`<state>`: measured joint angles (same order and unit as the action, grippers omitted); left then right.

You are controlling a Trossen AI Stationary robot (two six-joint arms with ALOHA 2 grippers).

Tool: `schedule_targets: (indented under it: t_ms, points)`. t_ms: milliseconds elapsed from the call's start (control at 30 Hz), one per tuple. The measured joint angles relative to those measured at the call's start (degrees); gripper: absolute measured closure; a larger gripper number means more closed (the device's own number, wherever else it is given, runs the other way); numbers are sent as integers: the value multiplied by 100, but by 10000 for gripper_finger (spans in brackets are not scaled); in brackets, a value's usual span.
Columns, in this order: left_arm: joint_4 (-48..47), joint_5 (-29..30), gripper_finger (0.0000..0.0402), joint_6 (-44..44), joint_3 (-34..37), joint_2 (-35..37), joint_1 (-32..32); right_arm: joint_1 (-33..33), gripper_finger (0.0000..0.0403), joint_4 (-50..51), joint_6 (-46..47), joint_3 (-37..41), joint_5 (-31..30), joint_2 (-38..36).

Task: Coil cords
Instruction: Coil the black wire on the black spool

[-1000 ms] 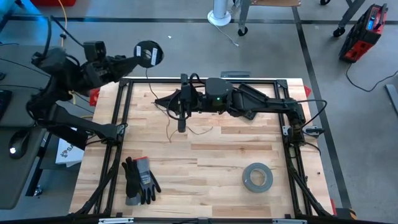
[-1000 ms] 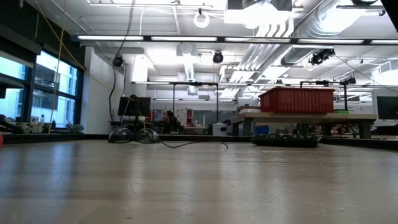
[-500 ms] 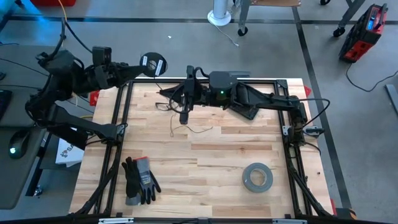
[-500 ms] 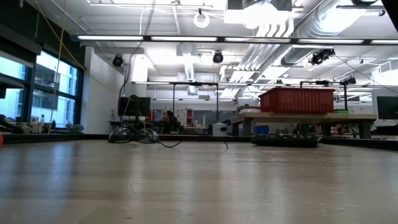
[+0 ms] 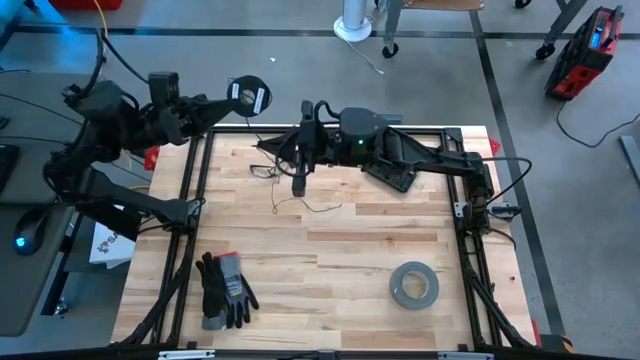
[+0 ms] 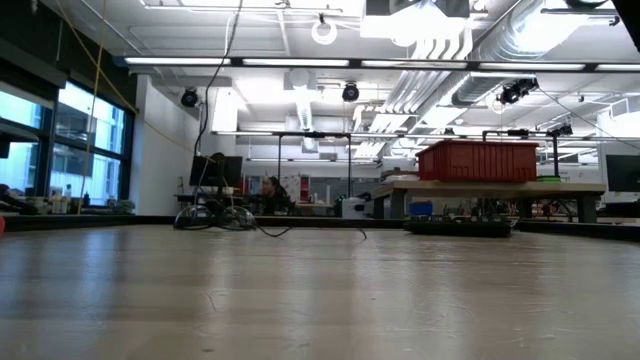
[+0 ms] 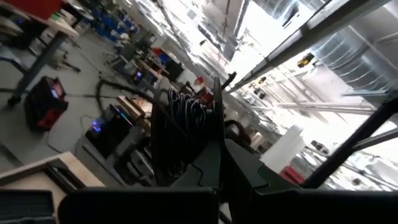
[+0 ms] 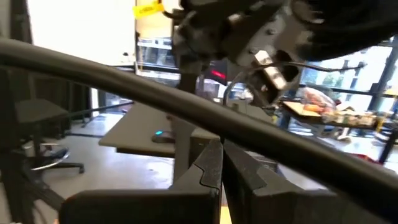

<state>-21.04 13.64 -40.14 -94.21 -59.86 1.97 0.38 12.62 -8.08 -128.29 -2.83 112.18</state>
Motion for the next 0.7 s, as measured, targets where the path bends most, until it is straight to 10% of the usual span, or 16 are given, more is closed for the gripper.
schedule_targets:
  t_ms: [700]
  points:
    - [715, -459, 400, -369, 0, -528, 79, 324, 403, 138, 285, 10, 366, 116]
